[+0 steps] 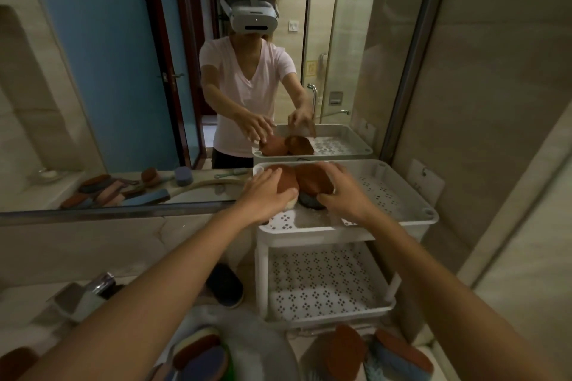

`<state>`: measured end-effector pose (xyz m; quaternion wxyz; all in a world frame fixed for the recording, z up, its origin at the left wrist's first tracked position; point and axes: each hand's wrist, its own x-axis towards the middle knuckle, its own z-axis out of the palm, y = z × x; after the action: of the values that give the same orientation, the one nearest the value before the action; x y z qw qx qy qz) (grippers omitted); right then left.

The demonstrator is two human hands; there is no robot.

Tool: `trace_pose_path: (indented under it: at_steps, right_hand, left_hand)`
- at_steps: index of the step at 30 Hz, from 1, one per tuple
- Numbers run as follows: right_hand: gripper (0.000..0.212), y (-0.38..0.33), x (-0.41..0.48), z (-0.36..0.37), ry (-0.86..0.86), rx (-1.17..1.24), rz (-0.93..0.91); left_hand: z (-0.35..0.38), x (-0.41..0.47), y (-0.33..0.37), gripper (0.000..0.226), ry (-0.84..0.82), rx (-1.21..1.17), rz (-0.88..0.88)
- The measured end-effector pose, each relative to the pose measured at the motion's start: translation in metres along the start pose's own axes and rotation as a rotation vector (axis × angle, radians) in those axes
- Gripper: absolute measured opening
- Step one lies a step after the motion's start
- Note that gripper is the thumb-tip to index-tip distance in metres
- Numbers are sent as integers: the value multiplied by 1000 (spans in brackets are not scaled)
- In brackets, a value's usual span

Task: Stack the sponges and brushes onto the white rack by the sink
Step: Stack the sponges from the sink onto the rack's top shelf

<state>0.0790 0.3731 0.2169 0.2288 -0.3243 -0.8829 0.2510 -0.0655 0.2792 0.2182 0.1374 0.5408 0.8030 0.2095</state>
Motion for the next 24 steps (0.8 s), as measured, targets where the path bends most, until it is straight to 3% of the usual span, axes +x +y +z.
trace_pose_path:
  at_steps: [6, 10, 15, 19, 24]
  right_hand:
    - [49, -36, -63, 16, 297, 166, -147]
    - [36, -49, -126, 45, 301, 381, -122]
    - [30, -32, -204, 98, 257, 475, 69]
    - [31, 3, -264, 127, 202, 481, 273]
    - [49, 40, -319, 138, 94, 144, 540]
  left_hand:
    - [-9, -55, 5, 40, 385, -337, -51]
    - [5, -120, -2, 26, 514, -463, -82]
    - [77, -173, -34, 20, 353, -543, -241]
    - [147, -207, -40, 21, 55, -456, -314]
    - [210, -227, -46, 23, -157, -351, -338]
